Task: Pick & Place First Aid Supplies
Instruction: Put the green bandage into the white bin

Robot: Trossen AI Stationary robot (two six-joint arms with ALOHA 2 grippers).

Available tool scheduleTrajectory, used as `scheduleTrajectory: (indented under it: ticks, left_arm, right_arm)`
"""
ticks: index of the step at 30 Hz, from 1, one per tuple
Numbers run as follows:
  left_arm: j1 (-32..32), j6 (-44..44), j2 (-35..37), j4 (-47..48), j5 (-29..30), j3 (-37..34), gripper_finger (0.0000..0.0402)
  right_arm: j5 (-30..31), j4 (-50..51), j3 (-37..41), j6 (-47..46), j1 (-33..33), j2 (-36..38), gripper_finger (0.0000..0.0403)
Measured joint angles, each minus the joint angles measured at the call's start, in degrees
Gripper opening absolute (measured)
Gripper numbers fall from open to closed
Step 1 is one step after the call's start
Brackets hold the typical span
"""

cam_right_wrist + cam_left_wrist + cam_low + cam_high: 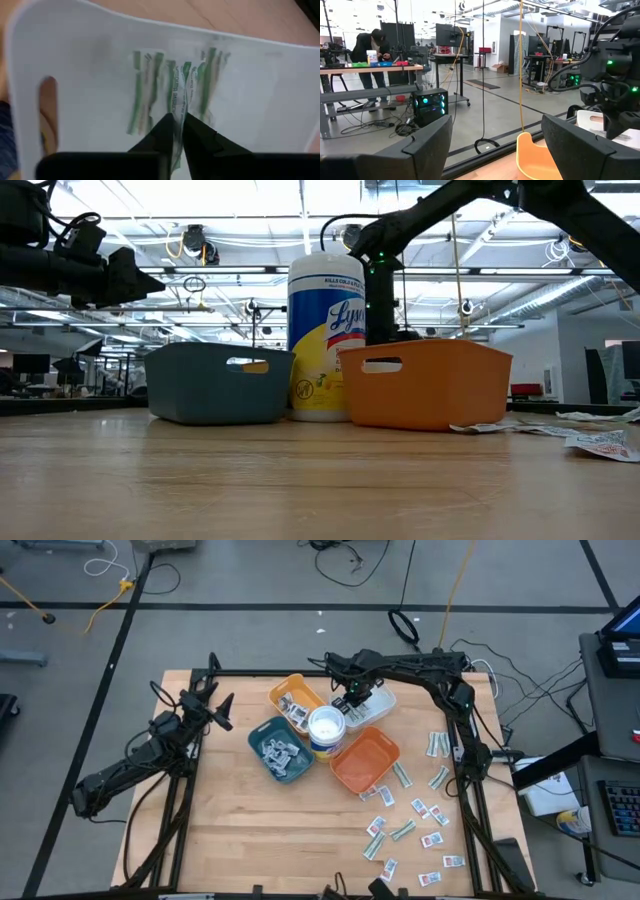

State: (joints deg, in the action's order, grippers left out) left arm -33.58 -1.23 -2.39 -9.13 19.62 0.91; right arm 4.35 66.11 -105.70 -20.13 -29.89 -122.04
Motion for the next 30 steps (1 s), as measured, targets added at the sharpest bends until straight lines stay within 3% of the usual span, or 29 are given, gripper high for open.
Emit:
scheduleTrajectory:
  ticks: [9, 13, 19, 30]
  left_arm:
    - [0.00, 0.00, 0.00, 0.02, 0.00, 0.00, 0.0308]
    - [0.00, 0.00, 0.00, 0.02, 0.00, 0.00, 0.0308]
    - [0.00, 0.00, 0.00, 0.00, 0.00, 0.00, 0.0308]
    - [0.00, 0.00, 0.00, 0.02, 0.00, 0.00, 0.0308]
  right_arm:
    - [0.13, -0.01, -0.01, -0.13, 0.00, 0.00, 0.0185]
    - [0.06, 0.08, 0.02, 0.25, -0.14, 1.24, 0.0228]
    - [-0.13, 5.01, -0.03, -1.56, -1.13, 6.82, 0.0241]
    - [-0.19, 12.64, 1.40, -5.77, -0.91, 11.94, 0.0226]
